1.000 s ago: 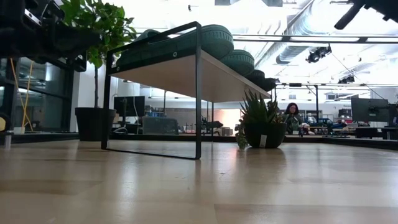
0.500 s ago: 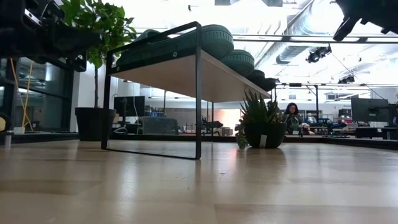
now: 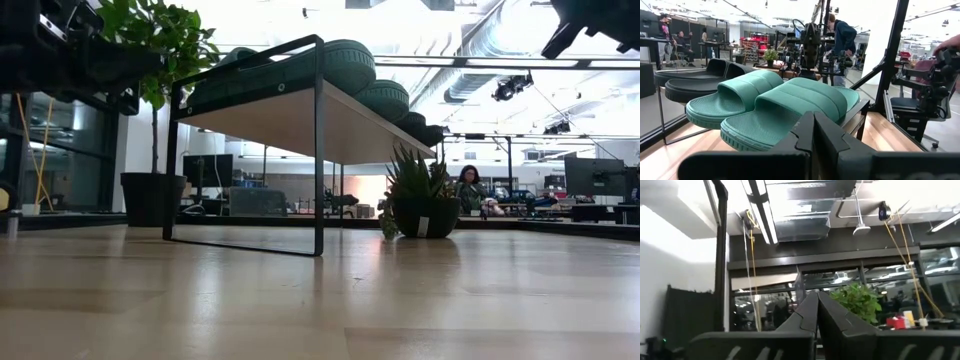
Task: Pick and place slides into the shelf
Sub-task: Return to Home Position
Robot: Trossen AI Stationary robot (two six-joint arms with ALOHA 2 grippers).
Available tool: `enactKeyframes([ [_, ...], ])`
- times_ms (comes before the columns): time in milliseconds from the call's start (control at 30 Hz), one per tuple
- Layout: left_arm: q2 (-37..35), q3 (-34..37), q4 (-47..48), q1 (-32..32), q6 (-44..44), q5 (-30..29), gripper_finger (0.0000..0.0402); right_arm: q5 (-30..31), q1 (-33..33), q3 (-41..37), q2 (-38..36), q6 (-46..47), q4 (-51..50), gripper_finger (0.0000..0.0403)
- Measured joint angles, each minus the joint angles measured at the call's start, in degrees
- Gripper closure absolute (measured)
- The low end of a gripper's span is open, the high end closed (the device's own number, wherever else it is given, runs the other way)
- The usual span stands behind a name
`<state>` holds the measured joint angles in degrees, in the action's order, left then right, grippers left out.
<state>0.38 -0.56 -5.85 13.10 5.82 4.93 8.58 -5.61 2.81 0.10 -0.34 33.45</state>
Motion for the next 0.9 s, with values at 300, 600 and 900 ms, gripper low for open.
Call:
enactKeyframes([
  [300, 0.00, 0.00, -0.02, 0.00, 0.00, 0.00, 0.0401, 1.77, 0.00, -2.25, 0.00, -1.32, -1.32, 0.0403],
  [600, 0.00, 0.00, -0.02, 0.00, 0.01, 0.00, 0.0401, 7.93, 0.00, -2.27, 0.00, -7.24, -10.72, 0.0403],
  [900, 0.00, 0.00, -0.02, 0.00, 0.00, 0.00, 0.0401, 6.77, 0.00, -2.29, -0.01, -7.49, -23.90, 0.0403],
])
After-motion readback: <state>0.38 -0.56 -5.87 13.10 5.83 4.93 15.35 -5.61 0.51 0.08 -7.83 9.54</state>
